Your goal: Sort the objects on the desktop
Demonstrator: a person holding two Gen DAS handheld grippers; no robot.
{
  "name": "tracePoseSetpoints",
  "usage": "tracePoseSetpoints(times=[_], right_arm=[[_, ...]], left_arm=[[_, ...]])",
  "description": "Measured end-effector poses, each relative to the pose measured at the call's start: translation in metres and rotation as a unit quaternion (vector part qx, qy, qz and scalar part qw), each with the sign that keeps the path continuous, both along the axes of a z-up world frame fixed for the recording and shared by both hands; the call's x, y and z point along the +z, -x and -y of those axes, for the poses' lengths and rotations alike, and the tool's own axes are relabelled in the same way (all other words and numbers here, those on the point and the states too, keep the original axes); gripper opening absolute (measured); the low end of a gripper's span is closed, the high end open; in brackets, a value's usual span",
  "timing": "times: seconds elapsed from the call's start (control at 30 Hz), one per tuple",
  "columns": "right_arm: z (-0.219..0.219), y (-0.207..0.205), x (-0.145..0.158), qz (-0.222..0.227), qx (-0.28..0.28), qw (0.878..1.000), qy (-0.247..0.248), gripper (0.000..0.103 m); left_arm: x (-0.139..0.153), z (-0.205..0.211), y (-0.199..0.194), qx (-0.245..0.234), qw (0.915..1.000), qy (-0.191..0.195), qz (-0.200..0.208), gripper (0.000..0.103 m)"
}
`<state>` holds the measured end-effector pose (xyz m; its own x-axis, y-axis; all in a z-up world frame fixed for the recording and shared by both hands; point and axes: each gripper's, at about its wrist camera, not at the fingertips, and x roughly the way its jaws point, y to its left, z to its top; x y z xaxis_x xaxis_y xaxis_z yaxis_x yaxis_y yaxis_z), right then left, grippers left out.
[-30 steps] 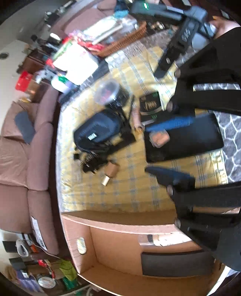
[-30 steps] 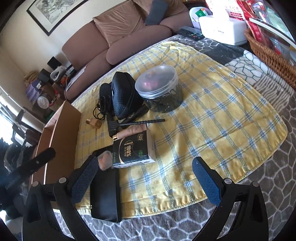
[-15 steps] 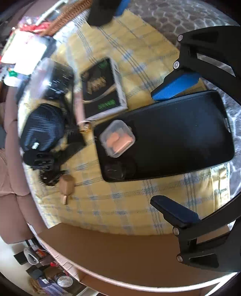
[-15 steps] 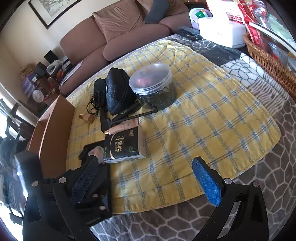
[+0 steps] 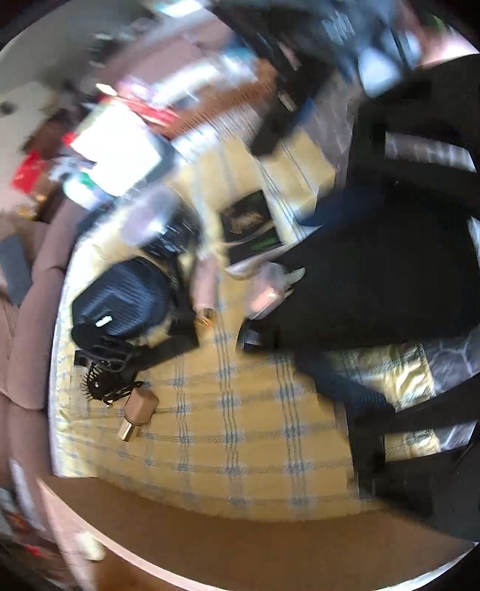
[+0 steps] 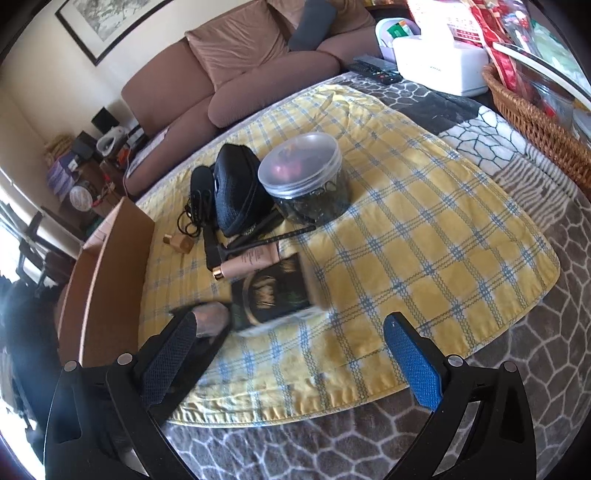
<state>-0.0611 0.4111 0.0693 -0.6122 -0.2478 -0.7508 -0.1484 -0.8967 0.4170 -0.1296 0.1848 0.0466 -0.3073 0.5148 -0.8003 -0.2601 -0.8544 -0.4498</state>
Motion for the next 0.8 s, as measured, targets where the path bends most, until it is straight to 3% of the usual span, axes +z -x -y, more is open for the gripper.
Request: tracePoseSetpoints(times=[0.03, 0.1, 0.2, 0.27, 0.33, 0.43, 0.53, 0.6, 0.67, 0.8], right_arm=[[-0.002, -0.001, 0.000, -0.002, -0.003, 1.000, 0.007, 0.103], [-0.006, -0.001, 0.001, -0.004, -0.009, 1.000, 0.015, 0.103], [-0.011, -0.003, -0.001, -0.003, -0.017, 1.000, 0.026, 0.103], [-0.013, -0.004, -0.002, 0.000, -0.021, 0.999, 0.026, 0.103], [-0.014, -0.005, -0.002, 0.004, -0.021, 1.000, 0.019, 0.103], [-0.012, -0.005, -0.003, 0.020, 0.000, 1.000, -0.017, 0.102], [-0.006, -0.007, -0.009, 0.030, 0.032, 0.998, -0.034, 0.100], [0.001, -0.009, -0.015, 0.037, 0.055, 0.997, -0.040, 0.096], [0.008, -0.009, -0.018, 0.041, 0.068, 0.995, -0.056, 0.088], [0.022, -0.004, -0.020, 0.038, 0.086, 0.992, -0.088, 0.074]], left_arm=[[0.002, 0.006, 0.004, 0.005, 0.9993, -0.030, 0.019, 0.022], [0.006, 0.013, 0.012, 0.018, 0.9971, -0.061, 0.040, 0.023], [0.010, 0.015, 0.016, 0.018, 0.9987, -0.040, 0.025, 0.025], [0.006, 0.012, 0.013, 0.015, 0.9995, -0.015, 0.023, 0.045], [-0.002, 0.007, 0.004, 0.008, 0.9997, 0.010, 0.019, 0.054], [-0.019, 0.001, -0.013, -0.006, 0.9993, 0.017, 0.031, 0.057], [-0.037, 0.003, -0.024, -0.001, 0.9982, -0.004, 0.059, 0.057], [-0.038, 0.001, -0.035, -0.006, 0.9990, -0.001, 0.044, 0.057], [-0.036, -0.009, -0.046, -0.026, 0.9990, 0.034, 0.015, 0.057], [-0.023, -0.018, -0.051, -0.032, 0.9973, 0.061, -0.025, 0.057]])
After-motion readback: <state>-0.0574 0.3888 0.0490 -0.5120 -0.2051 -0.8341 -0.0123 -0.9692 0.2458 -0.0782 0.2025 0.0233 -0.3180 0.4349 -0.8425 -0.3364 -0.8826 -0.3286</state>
